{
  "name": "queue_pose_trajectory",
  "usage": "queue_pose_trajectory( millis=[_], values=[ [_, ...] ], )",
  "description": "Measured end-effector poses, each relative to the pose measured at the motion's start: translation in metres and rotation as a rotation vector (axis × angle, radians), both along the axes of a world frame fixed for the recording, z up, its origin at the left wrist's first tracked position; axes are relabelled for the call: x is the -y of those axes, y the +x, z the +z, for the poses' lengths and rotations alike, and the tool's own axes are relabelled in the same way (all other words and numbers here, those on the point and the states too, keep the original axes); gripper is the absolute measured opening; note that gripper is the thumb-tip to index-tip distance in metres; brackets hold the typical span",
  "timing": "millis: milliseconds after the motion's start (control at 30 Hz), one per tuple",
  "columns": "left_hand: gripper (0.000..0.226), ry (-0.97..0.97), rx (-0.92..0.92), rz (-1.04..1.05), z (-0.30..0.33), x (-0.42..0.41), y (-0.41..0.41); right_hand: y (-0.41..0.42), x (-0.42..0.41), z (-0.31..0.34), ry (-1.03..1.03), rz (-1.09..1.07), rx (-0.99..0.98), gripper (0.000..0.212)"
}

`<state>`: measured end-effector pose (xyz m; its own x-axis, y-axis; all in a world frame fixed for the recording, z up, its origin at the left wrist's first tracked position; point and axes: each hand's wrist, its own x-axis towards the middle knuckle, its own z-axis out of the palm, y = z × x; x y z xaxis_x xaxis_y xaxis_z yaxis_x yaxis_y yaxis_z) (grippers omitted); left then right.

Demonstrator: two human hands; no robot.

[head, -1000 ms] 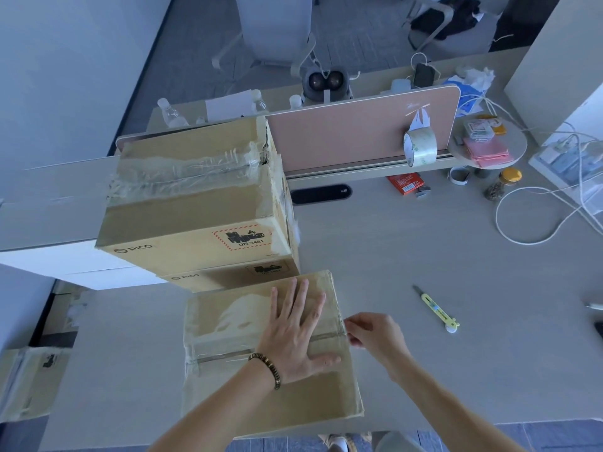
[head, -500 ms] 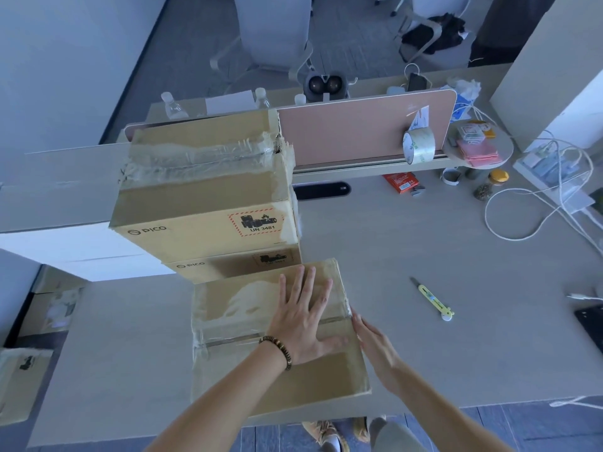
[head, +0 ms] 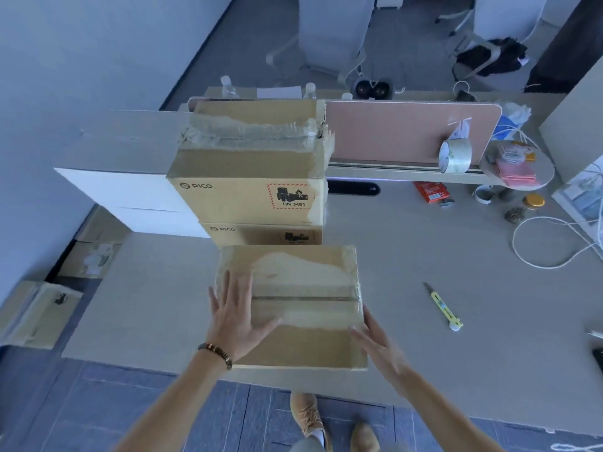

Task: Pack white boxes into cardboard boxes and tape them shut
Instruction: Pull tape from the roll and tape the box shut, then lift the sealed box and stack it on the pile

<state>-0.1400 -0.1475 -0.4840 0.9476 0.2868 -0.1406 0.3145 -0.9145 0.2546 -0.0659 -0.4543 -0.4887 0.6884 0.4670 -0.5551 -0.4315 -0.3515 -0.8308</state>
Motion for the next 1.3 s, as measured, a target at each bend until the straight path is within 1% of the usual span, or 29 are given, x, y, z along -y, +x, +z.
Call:
queue_pose_trajectory(
  millis=[33, 100, 167, 200, 267, 333, 367, 433, 500, 600, 667, 733, 833, 933, 1000, 1100, 1133, 1200, 1300],
  values=[
    [0.124, -0.084, -0.018, 0.108, 0.001, -0.007, -0.017, -0.004, 0.002, -0.003, -0.03, 0.011, 0.01, 0.089],
    [0.135, -0.327, -0.029, 0.33, 0.002, -0.014, -0.047, -0.01, 0.007, -0.01, -0.068, 0.077, 0.037, 0.119],
    [0.133, -0.491, -0.044, 0.457, 0.006, -0.01, -0.071, -0.013, 0.01, -0.014, -0.111, 0.173, 0.064, 0.137],
    [0.127, -0.565, -0.05, 0.483, 0.005, -0.008, -0.081, -0.015, 0.01, -0.016, -0.125, 0.214, 0.079, 0.14],
    [0.109, -0.67, -0.055, 0.515, 0.006, 0.0, -0.094, -0.02, 0.012, -0.018, -0.093, 0.256, 0.131, 0.135],
    [0.098, -0.697, -0.041, 0.527, 0.005, 0.008, -0.104, -0.022, 0.014, -0.019, -0.094, 0.292, 0.179, 0.124],
    [0.093, -0.697, -0.044, 0.531, 0.006, 0.013, -0.107, -0.023, 0.014, -0.018, -0.105, 0.308, 0.21, 0.121],
    [0.089, -0.676, -0.039, 0.545, 0.006, 0.024, -0.115, -0.022, 0.014, -0.015, -0.134, 0.327, 0.251, 0.125],
    [0.086, -0.629, -0.032, 0.583, 0.003, 0.038, -0.124, -0.02, 0.016, -0.015, -0.169, 0.313, 0.256, 0.125],
    [0.067, -0.561, 0.029, 0.658, 0.001, 0.061, -0.145, -0.017, 0.025, -0.023, -0.194, 0.292, 0.267, 0.126],
    [0.056, -0.59, 0.088, 0.722, -0.003, 0.075, -0.16, -0.014, 0.028, -0.03, -0.165, 0.324, 0.265, 0.119],
    [0.05, -0.605, 0.108, 0.776, -0.004, 0.087, -0.172, -0.016, 0.027, -0.026, -0.115, 0.34, 0.262, 0.105],
    [0.046, -0.596, 0.124, 0.828, -0.006, 0.096, -0.186, -0.016, 0.021, -0.02, -0.101, 0.358, 0.269, 0.089],
    [0.044, -0.568, 0.132, 0.86, -0.008, 0.096, -0.2, -0.02, 0.011, -0.018, -0.083, 0.393, 0.254, 0.087],
    [0.048, -0.582, 0.152, 0.877, -0.007, 0.094, -0.207, -0.025, 0.003, -0.016, -0.064, 0.411, 0.244, 0.086],
    [0.065, -0.67, 0.217, 0.884, -0.011, 0.089, -0.219, -0.032, -0.012, -0.013, -0.031, 0.44, 0.196, 0.083],
    [0.068, -0.702, 0.235, 0.891, -0.013, 0.086, -0.224, -0.035, -0.018, -0.012, -0.026, 0.457, 0.19, 0.084],
    [0.065, -0.769, 0.272, 0.906, -0.018, 0.081, -0.234, -0.038, -0.029, -0.013, -0.032, 0.474, 0.177, 0.085],
    [0.069, -0.832, 0.292, 0.91, -0.023, 0.069, -0.245, -0.038, -0.045, -0.01, -0.04, 0.505, 0.18, 0.08]
  ],
)
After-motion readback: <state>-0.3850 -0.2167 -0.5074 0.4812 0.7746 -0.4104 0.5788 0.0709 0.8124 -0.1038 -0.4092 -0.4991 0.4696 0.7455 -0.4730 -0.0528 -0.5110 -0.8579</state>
